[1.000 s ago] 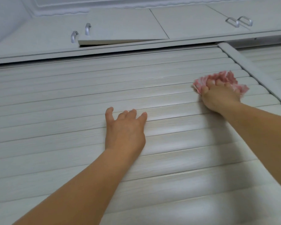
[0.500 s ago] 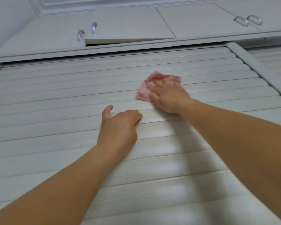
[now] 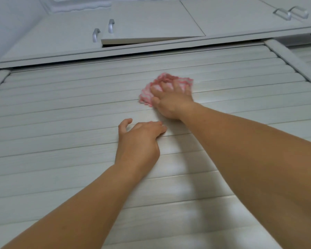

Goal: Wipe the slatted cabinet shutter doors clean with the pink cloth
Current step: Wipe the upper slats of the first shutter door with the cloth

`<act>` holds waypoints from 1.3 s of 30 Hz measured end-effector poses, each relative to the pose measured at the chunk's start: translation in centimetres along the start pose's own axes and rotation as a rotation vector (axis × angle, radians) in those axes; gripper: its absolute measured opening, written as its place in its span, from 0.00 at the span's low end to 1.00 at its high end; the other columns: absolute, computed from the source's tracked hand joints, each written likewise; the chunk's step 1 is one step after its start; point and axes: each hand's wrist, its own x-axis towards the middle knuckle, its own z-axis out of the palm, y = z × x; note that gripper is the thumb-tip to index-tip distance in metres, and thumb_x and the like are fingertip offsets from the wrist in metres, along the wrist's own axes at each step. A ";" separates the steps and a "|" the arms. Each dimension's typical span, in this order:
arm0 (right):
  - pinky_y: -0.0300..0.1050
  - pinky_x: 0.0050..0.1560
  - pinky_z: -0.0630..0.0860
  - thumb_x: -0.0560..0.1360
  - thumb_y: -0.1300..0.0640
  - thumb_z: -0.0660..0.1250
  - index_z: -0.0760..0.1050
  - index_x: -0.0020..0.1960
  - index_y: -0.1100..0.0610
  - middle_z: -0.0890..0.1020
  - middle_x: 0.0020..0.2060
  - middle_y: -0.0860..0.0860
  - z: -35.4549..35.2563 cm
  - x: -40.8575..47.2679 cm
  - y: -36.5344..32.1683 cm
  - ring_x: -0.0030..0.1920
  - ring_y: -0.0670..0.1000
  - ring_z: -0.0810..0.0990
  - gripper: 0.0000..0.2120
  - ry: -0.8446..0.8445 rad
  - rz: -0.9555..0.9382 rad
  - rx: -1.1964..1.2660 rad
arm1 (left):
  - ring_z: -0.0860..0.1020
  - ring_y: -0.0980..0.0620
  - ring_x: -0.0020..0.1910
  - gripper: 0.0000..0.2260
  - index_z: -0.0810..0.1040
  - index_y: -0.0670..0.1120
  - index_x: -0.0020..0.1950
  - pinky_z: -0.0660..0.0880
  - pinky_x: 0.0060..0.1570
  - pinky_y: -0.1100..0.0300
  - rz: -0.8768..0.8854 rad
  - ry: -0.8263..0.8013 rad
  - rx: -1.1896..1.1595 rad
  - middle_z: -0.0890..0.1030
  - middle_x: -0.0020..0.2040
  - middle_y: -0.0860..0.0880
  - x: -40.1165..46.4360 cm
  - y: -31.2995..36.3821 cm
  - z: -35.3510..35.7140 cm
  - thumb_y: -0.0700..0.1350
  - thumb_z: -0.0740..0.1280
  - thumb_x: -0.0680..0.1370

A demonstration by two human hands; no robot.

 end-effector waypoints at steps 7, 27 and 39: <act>0.60 0.72 0.41 0.82 0.45 0.45 0.55 0.75 0.41 0.54 0.76 0.44 0.1 -2.7 3.3 0.76 0.52 0.47 0.21 0.040 -0.101 0.065 | 0.77 0.50 0.46 0.20 0.77 0.51 0.51 0.45 0.64 0.54 -0.089 0.113 0.146 0.79 0.48 0.51 -0.2 1.9 1.0 0.39 0.50 0.69; 0.60 0.71 0.49 0.81 0.46 0.43 0.58 0.74 0.54 0.59 0.74 0.58 -0.9 -11.3 22.3 0.74 0.62 0.53 0.24 0.220 0.686 0.061 | 0.71 0.44 0.53 0.15 0.72 0.51 0.58 0.48 0.66 0.44 -0.291 0.163 0.232 0.72 0.52 0.46 0.6 5.8 3.0 0.37 0.56 0.76; 0.51 0.64 0.62 0.80 0.56 0.53 0.64 0.71 0.55 0.69 0.68 0.56 1.9 -10.5 7.7 0.68 0.59 0.64 0.19 0.343 0.247 0.045 | 0.68 0.48 0.61 0.21 0.71 0.52 0.63 0.44 0.68 0.43 -0.269 0.120 0.145 0.70 0.60 0.48 -1.0 6.3 2.7 0.35 0.56 0.74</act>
